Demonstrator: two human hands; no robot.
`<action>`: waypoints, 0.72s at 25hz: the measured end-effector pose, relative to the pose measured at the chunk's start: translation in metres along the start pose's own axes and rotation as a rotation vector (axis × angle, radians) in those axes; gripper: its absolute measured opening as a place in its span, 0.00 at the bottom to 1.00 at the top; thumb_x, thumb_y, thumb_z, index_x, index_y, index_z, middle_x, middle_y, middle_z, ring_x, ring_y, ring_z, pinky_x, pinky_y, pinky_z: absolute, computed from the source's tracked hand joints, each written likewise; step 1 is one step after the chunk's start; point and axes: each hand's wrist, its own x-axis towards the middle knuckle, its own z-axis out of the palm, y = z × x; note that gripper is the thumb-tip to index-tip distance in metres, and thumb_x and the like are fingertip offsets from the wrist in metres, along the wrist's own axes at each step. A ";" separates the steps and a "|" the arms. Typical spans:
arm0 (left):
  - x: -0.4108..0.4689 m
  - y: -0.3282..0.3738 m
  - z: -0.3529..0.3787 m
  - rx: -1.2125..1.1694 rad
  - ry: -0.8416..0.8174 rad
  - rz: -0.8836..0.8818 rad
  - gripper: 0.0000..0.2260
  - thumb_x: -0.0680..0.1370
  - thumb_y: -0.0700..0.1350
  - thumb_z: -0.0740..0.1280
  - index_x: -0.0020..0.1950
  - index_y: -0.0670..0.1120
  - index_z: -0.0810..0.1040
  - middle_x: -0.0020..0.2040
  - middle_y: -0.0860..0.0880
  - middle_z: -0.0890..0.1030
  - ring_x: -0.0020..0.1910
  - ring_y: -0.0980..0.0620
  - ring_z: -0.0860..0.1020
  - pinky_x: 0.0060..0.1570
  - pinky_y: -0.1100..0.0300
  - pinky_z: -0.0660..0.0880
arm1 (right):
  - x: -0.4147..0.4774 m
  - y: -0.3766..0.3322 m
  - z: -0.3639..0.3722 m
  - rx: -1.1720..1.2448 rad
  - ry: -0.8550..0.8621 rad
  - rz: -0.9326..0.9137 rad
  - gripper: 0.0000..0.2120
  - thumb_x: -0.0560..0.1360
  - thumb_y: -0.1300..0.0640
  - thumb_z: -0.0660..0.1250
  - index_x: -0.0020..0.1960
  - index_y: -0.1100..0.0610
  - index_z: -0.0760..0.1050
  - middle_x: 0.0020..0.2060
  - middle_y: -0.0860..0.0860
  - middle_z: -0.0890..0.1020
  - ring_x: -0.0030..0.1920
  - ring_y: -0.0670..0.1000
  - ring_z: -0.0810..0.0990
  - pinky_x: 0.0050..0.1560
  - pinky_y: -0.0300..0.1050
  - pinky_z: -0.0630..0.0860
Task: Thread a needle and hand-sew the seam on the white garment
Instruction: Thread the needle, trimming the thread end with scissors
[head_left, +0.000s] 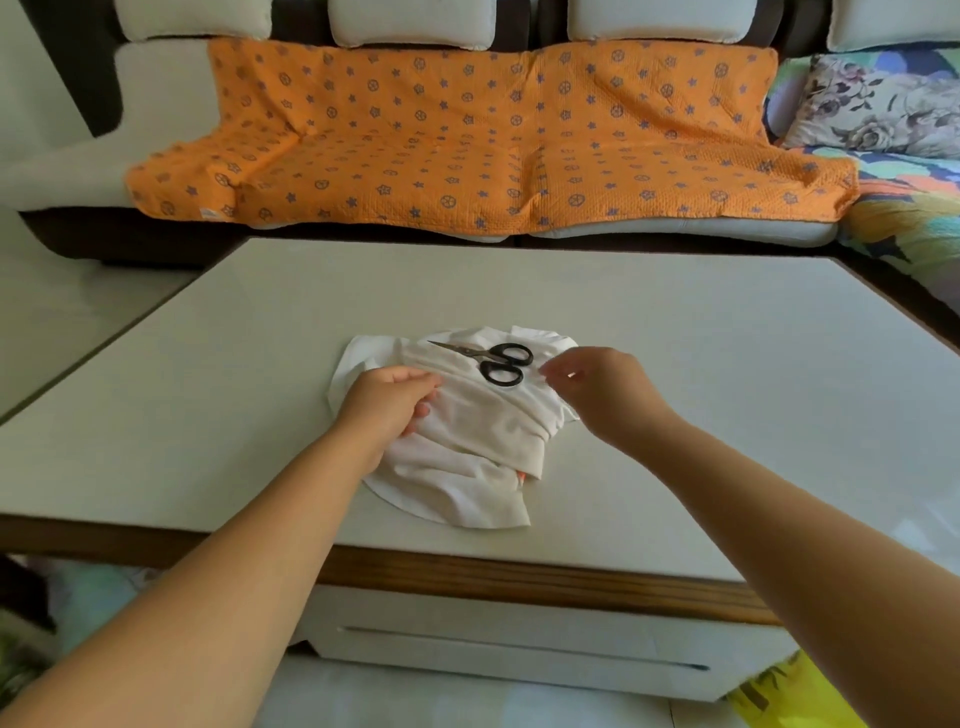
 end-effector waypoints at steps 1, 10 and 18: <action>0.007 -0.006 0.000 0.091 0.029 0.024 0.06 0.79 0.46 0.67 0.47 0.48 0.83 0.38 0.51 0.80 0.33 0.56 0.74 0.34 0.64 0.70 | 0.013 -0.008 0.009 -0.089 -0.010 -0.034 0.11 0.79 0.56 0.62 0.53 0.53 0.83 0.50 0.48 0.83 0.49 0.52 0.80 0.50 0.43 0.75; -0.024 -0.008 -0.008 0.532 0.280 0.629 0.16 0.77 0.49 0.65 0.64 0.47 0.73 0.57 0.50 0.73 0.51 0.50 0.75 0.50 0.58 0.72 | 0.070 -0.043 0.047 -0.415 -0.183 0.021 0.12 0.76 0.56 0.66 0.58 0.54 0.78 0.52 0.53 0.82 0.54 0.57 0.78 0.48 0.46 0.75; -0.123 -0.080 0.014 0.622 -0.221 1.250 0.09 0.73 0.39 0.68 0.52 0.46 0.78 0.46 0.50 0.79 0.43 0.50 0.76 0.44 0.60 0.73 | 0.044 -0.029 0.028 0.133 0.030 0.120 0.19 0.76 0.55 0.68 0.66 0.50 0.73 0.48 0.48 0.83 0.47 0.52 0.81 0.45 0.44 0.75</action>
